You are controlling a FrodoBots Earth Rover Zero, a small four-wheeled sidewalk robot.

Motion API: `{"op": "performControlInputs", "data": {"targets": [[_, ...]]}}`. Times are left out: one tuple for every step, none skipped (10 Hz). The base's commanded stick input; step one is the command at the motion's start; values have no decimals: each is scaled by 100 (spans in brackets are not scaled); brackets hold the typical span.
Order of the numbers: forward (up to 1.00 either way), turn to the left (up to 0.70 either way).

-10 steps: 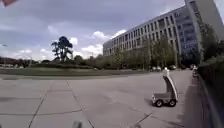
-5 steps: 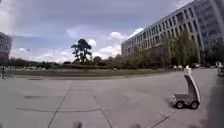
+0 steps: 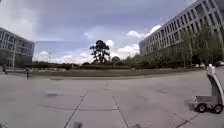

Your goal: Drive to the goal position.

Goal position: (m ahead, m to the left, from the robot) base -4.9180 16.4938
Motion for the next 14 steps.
{"op": "performControlInputs", "data": {"targets": [[0,70],[0,70],[0,70],[0,70],[0,70],[0,70],[0,70],[0,70],[0,70],[0,64],[0,58],[0,57],[0,58],[0,59]]}}
